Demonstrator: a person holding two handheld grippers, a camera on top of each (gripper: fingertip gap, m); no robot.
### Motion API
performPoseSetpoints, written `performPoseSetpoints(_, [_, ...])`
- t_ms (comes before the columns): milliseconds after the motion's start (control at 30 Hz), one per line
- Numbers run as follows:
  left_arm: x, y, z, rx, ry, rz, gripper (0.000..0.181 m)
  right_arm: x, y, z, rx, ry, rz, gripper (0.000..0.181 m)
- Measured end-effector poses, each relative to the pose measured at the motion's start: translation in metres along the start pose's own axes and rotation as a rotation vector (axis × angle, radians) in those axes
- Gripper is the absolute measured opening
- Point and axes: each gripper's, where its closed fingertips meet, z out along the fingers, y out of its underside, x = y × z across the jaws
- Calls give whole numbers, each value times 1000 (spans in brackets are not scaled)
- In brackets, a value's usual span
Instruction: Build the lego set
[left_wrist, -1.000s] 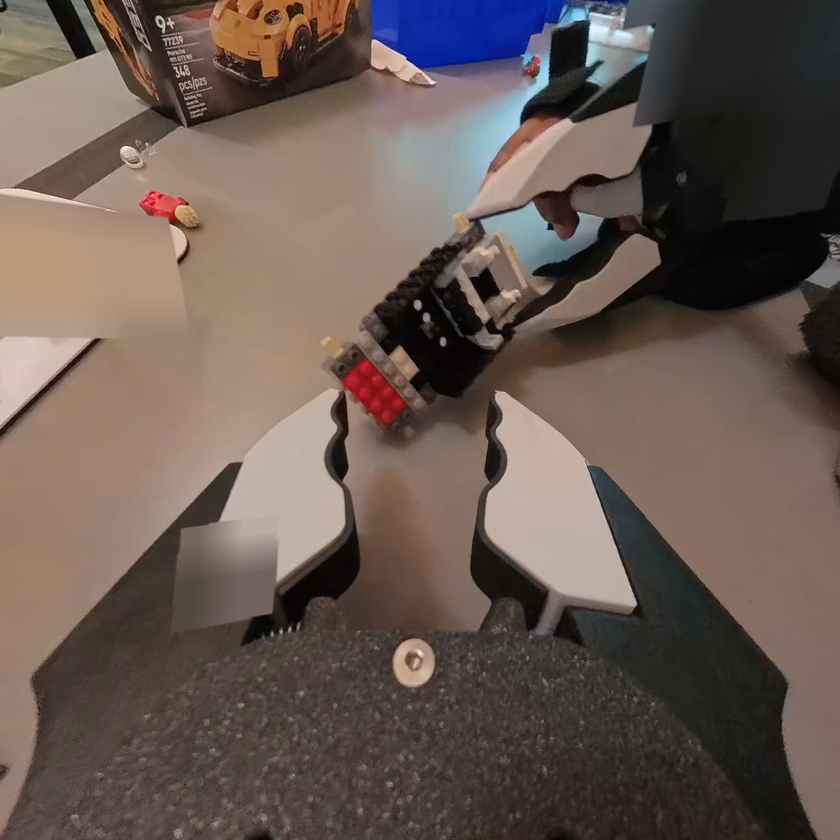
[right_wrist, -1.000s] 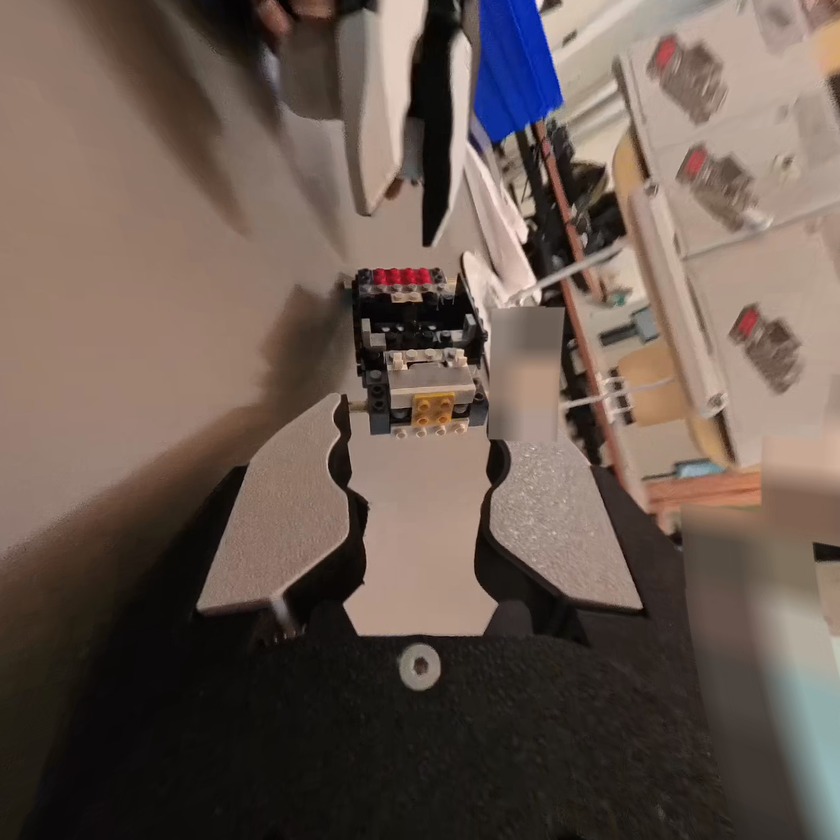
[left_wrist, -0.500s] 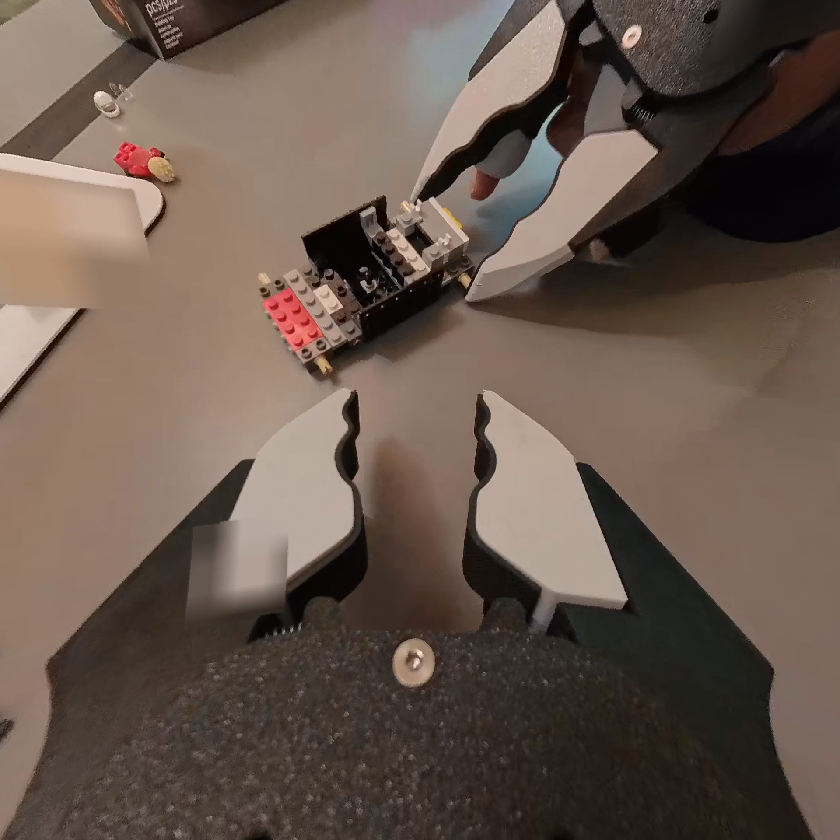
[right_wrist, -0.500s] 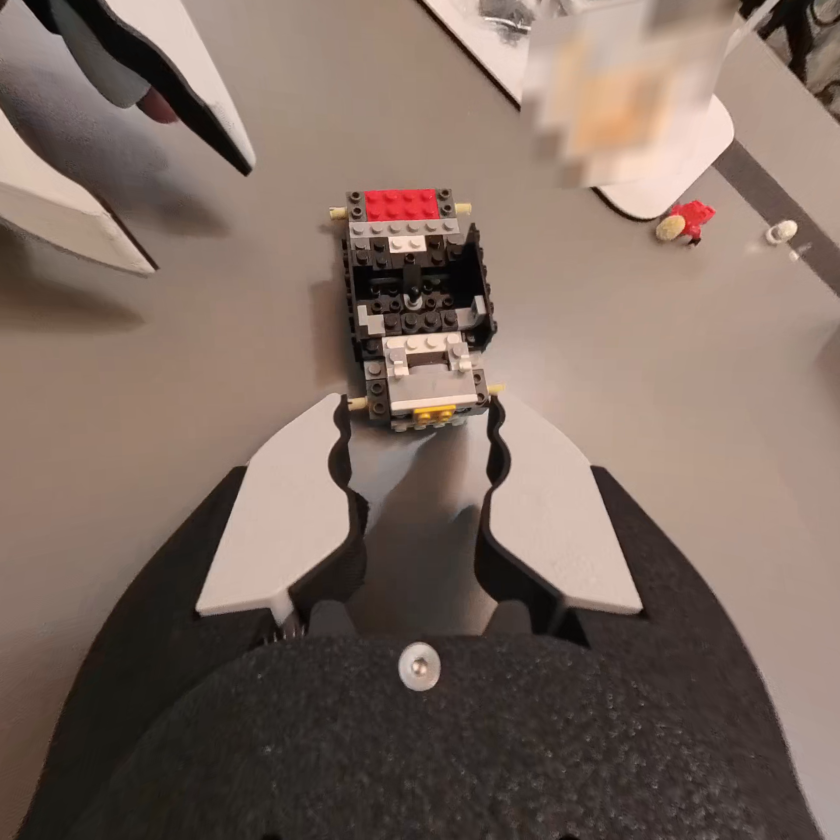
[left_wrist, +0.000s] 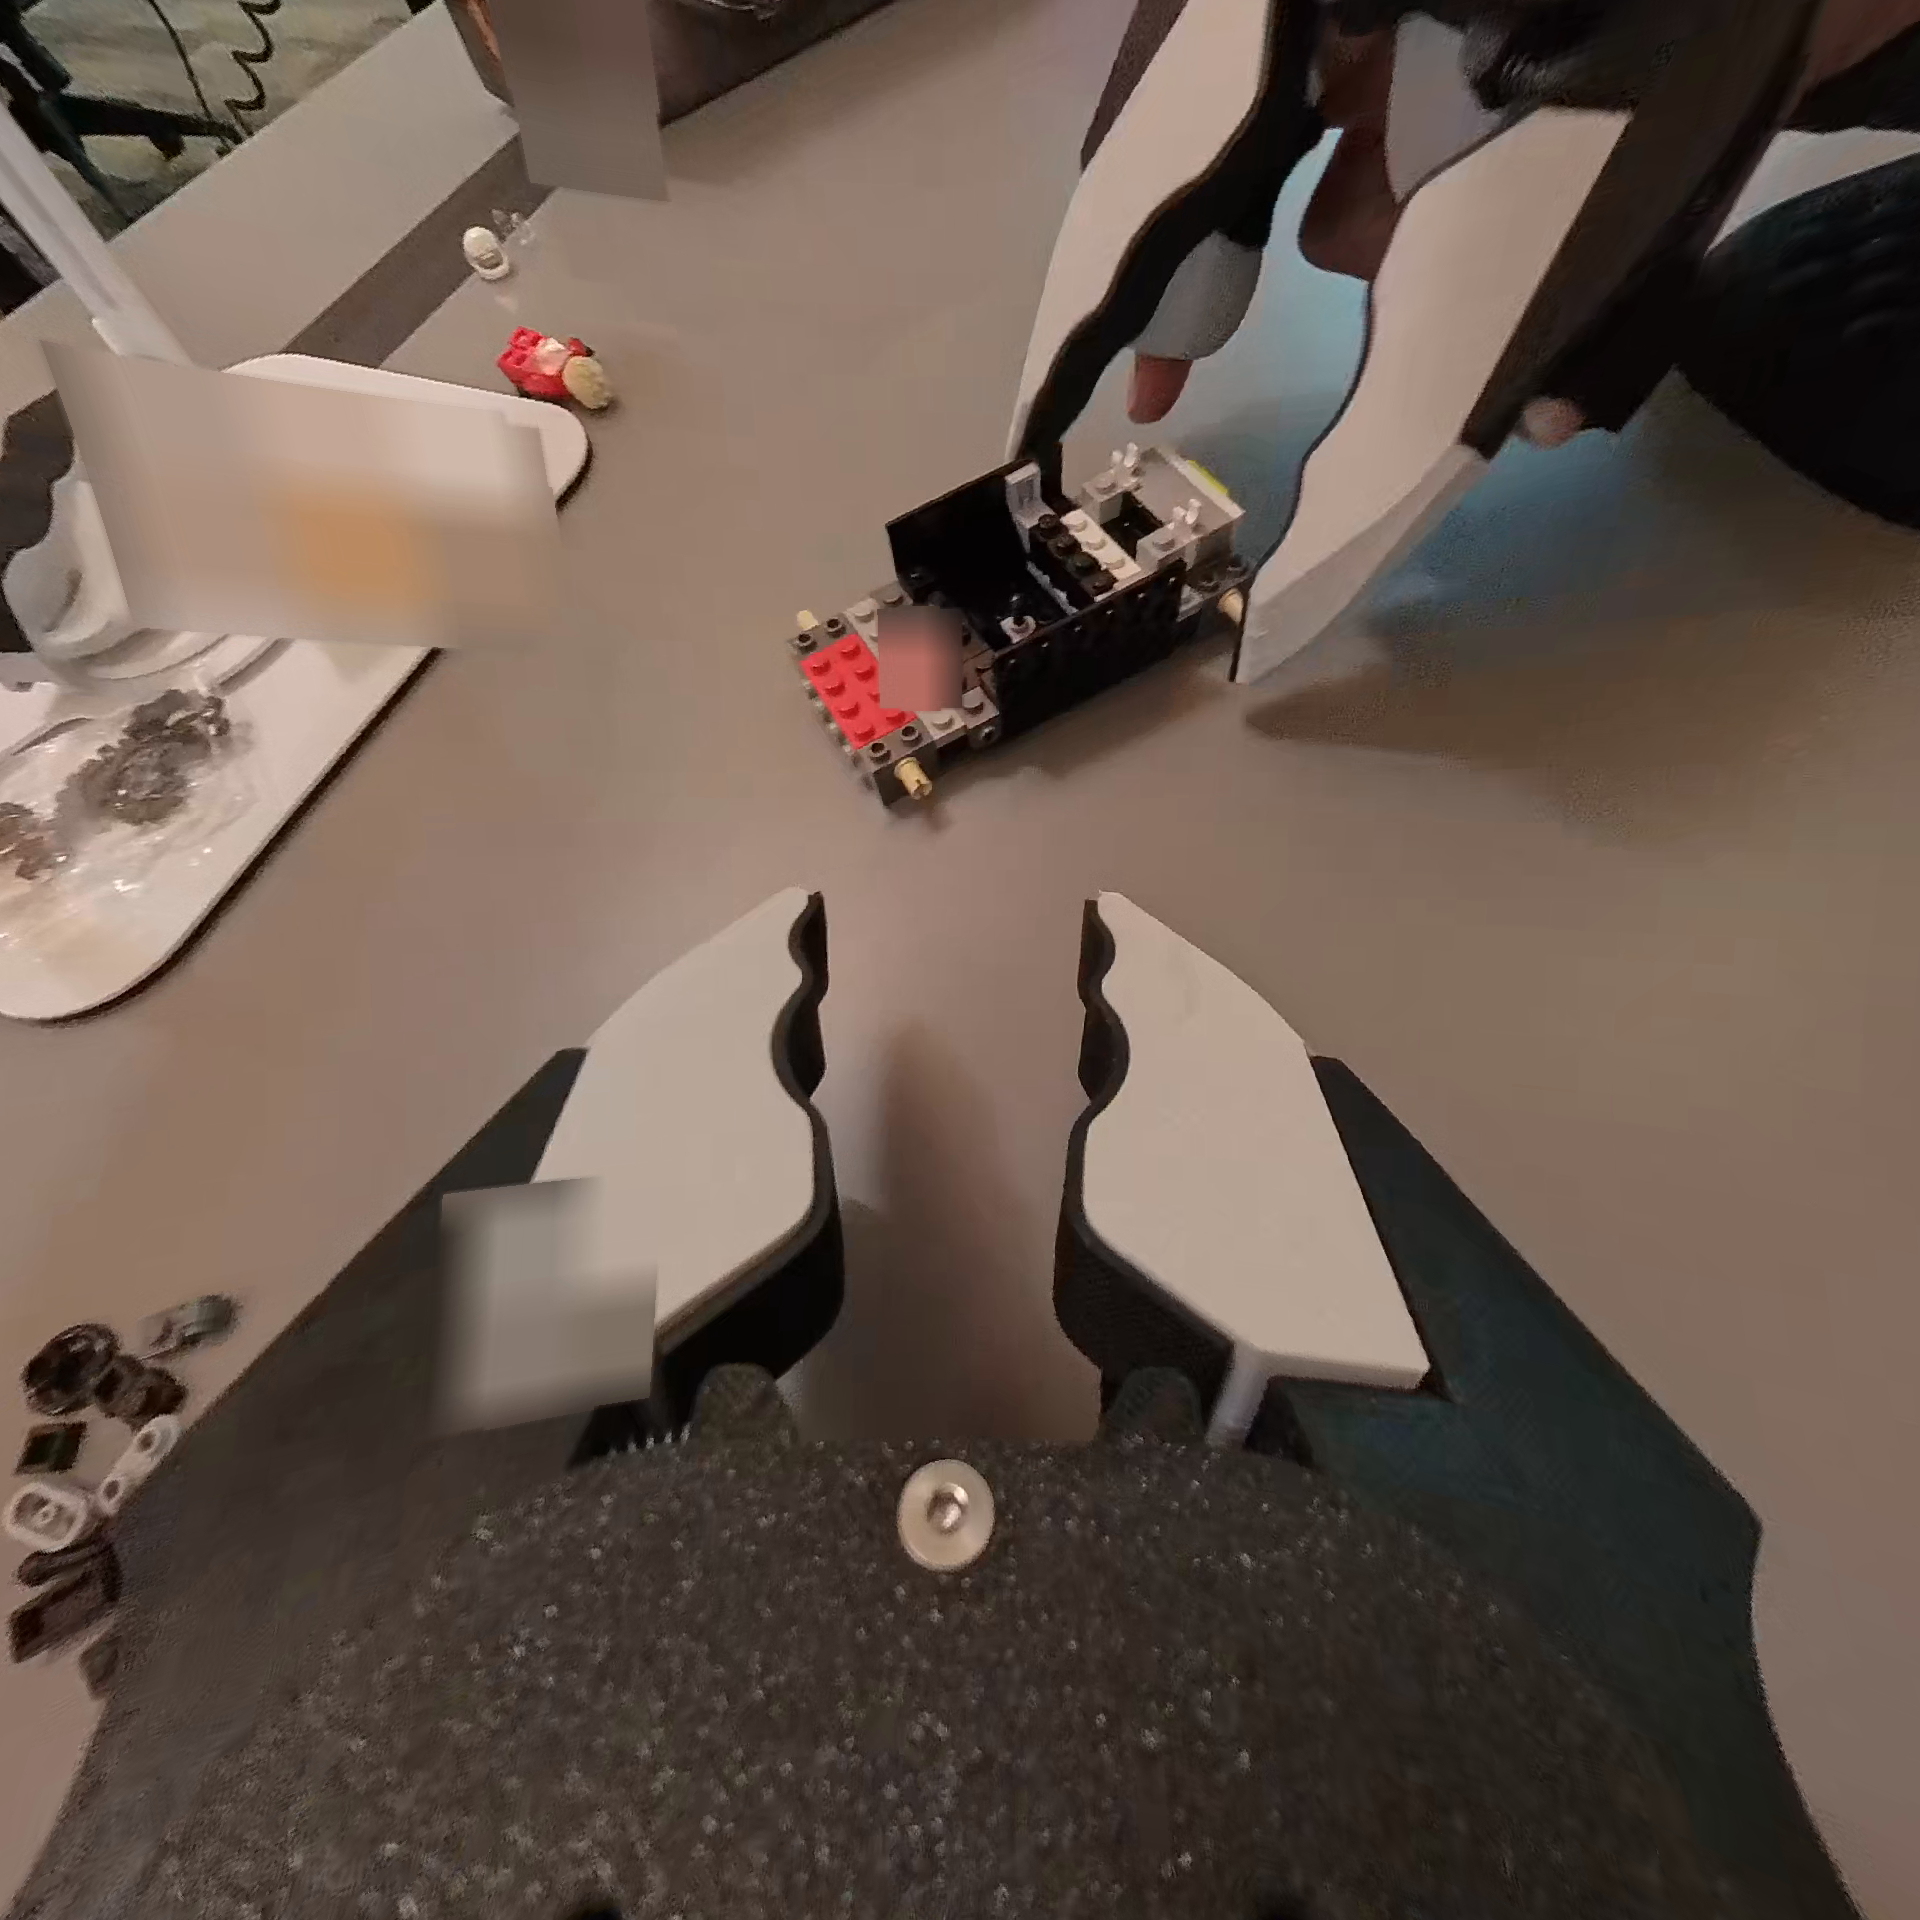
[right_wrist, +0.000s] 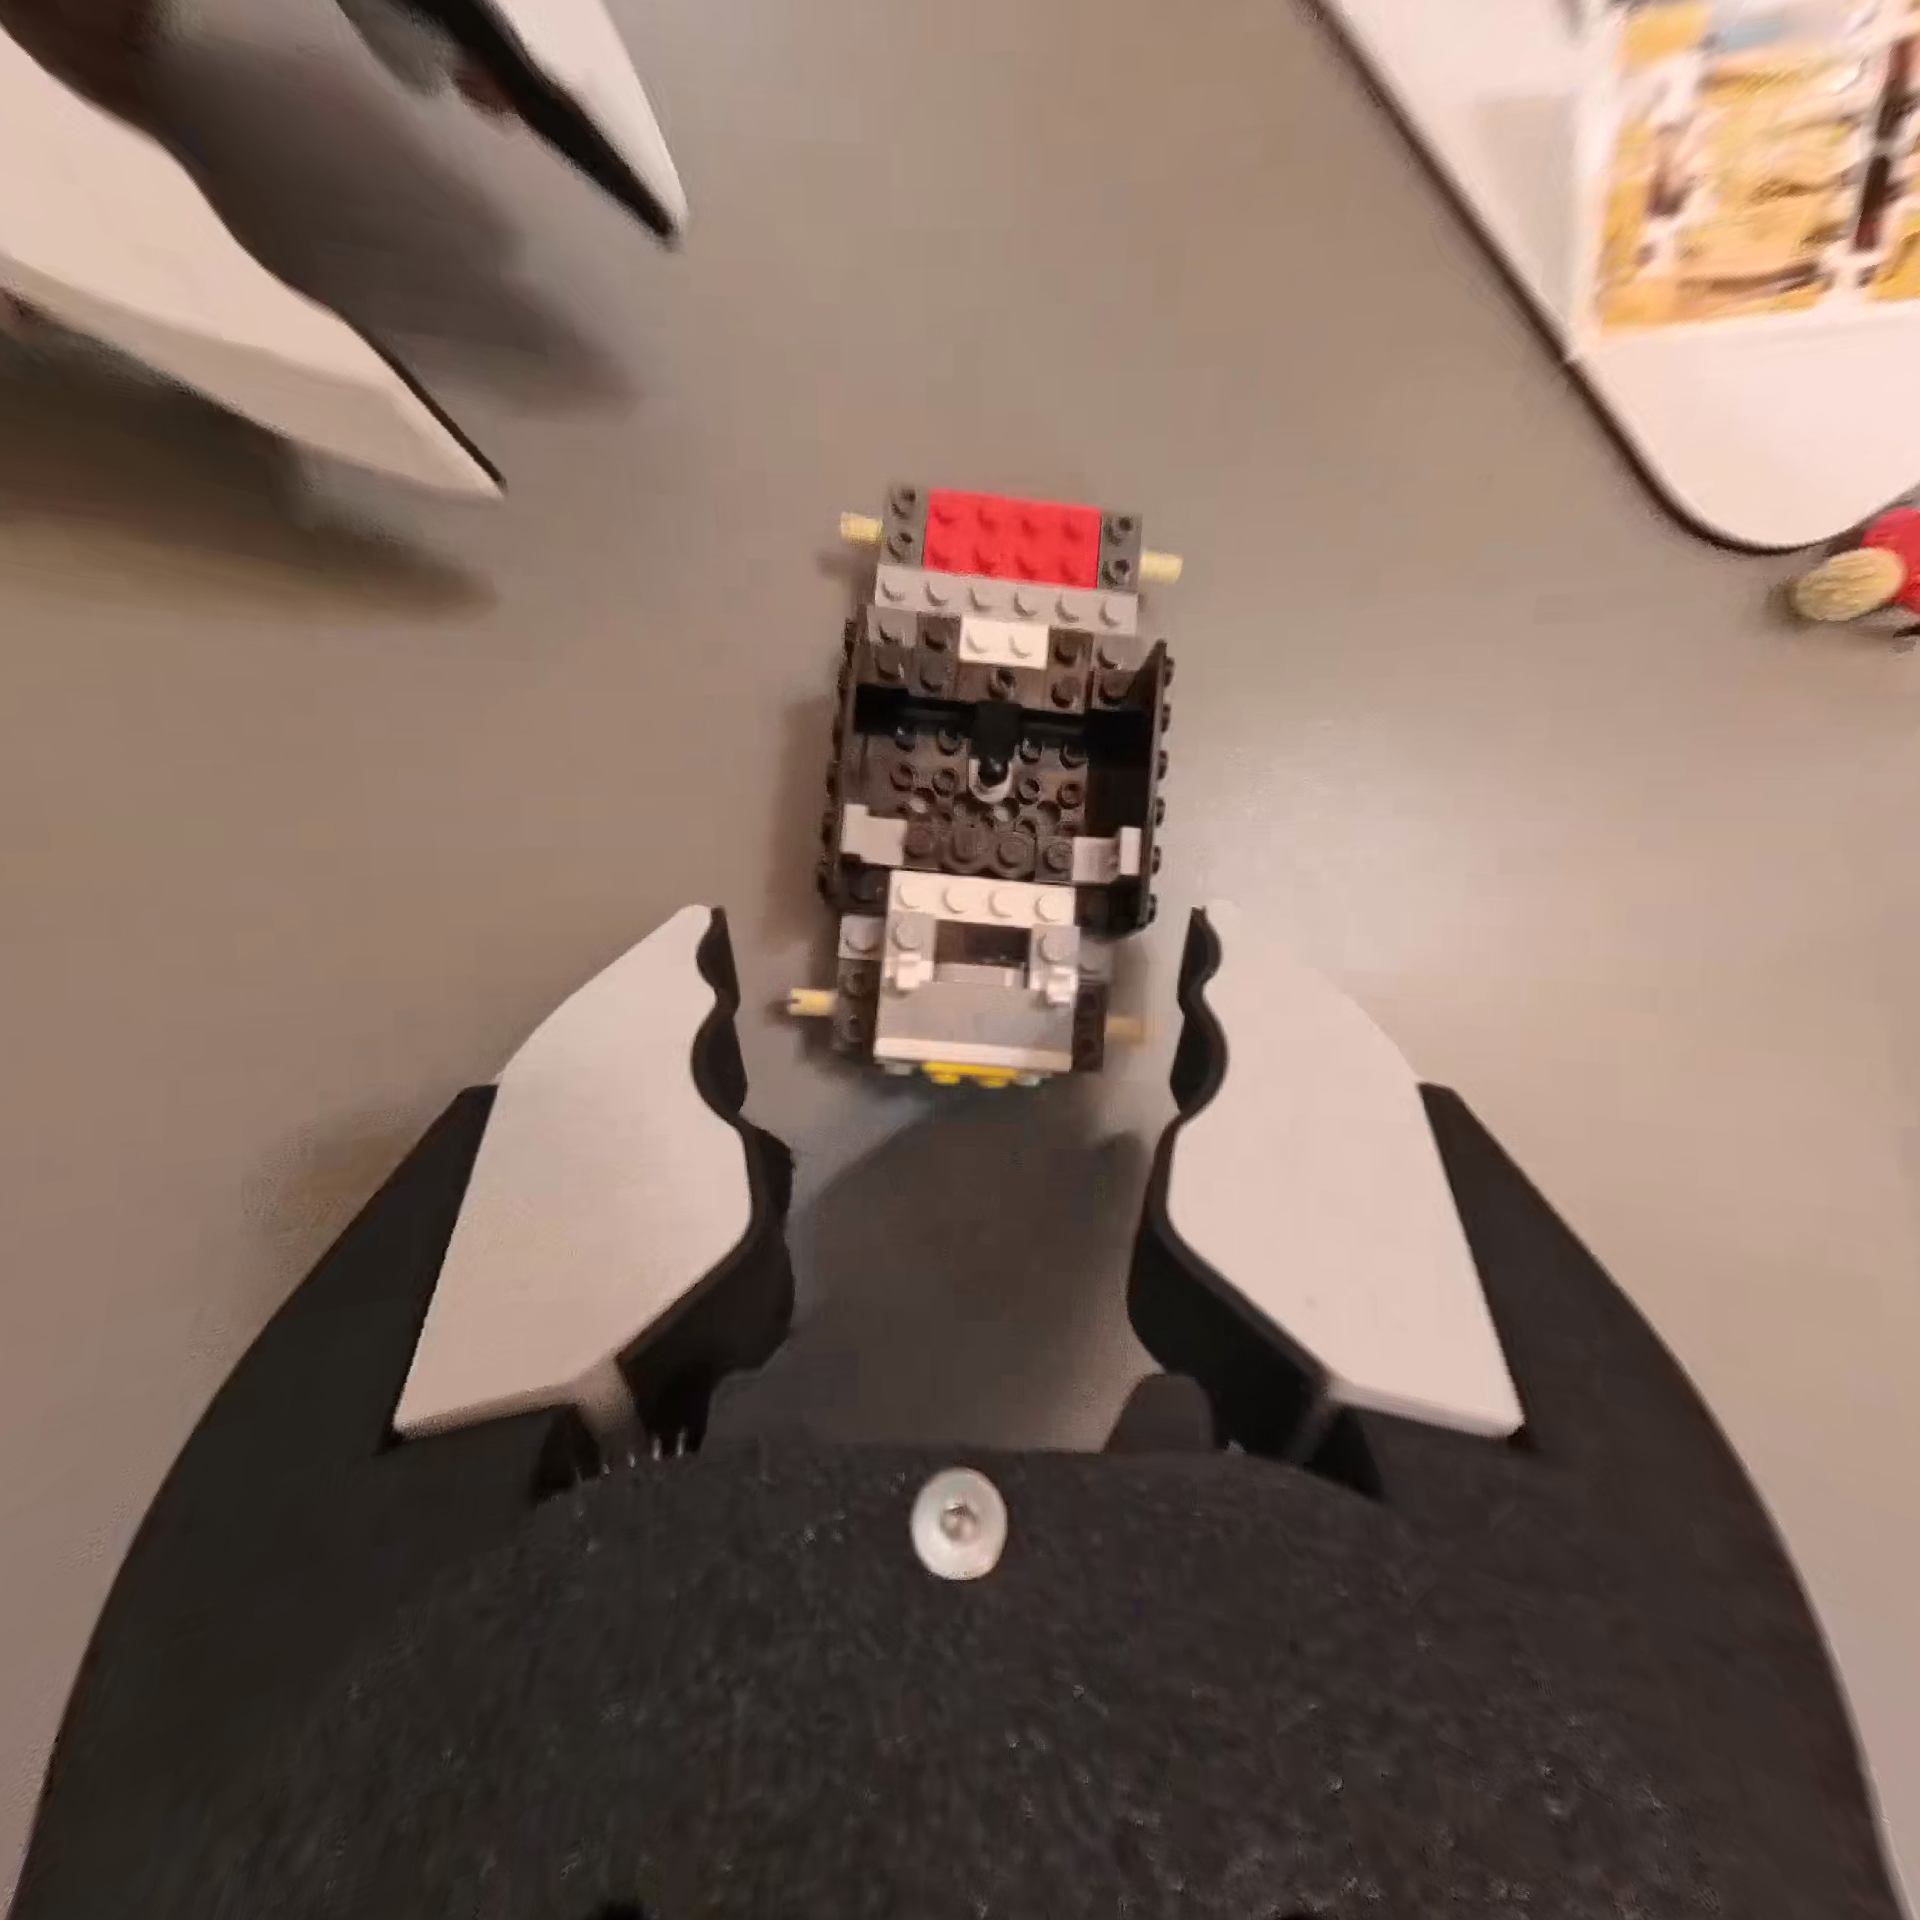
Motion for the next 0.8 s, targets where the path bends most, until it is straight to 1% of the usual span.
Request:
performPoseSetpoints(67, [-4,3,-1,-4,-17,4,45,2,3,8,-58,-39,-99,69])
performPoseSetpoints(100, [-6,5,-2,-6,-23,5,45,3,0,9,-56,-71,-172,63])
performPoseSetpoints(133, [-9,6,-3,-7,-30,8,44,4,-2,10,-56,-111,-266,62])
performPoseSetpoints(200, [-12,6,-5,4,-32,13,43,-3,-6,12,-49,-242,-447,61])
performPoseSetpoints(267, [-8,1,-9,41,7,46,42,-13,-8,14,-61,-365,-610,61])
performPoseSetpoints(333, [5,-10,-18,139,93,91,38,-19,-11,16,-96,-428,-756,61])
performPoseSetpoints(367, [8,-14,-21,170,113,96,37,-20,-12,17,-126,-446,-838,61])
performPoseSetpoints(433, [7,-11,-21,160,119,88,40,-23,-15,20,-191,-474,-991,61])
performPoseSetpoints(500, [6,-4,-17,121,132,66,45,-25,-20,23,-235,-493,-1109,64])
performPoseSetpoints(567, [11,2,-12,59,164,48,53,-23,-26,28,-262,-470,-1142,77])
performPoseSetpoints(633, [21,6,-10,12,205,38,59,-22,-32,27,-228,-449,-1104,81])
performPoseSetpoints(700, [26,8,-12,-16,214,37,64,-20,-38,21,-153,-425,-1009,80])
performPoseSetpoints(800, [31,9,-13,-77,198,30,72,-16,-40,10,-4,-371,-816,73])
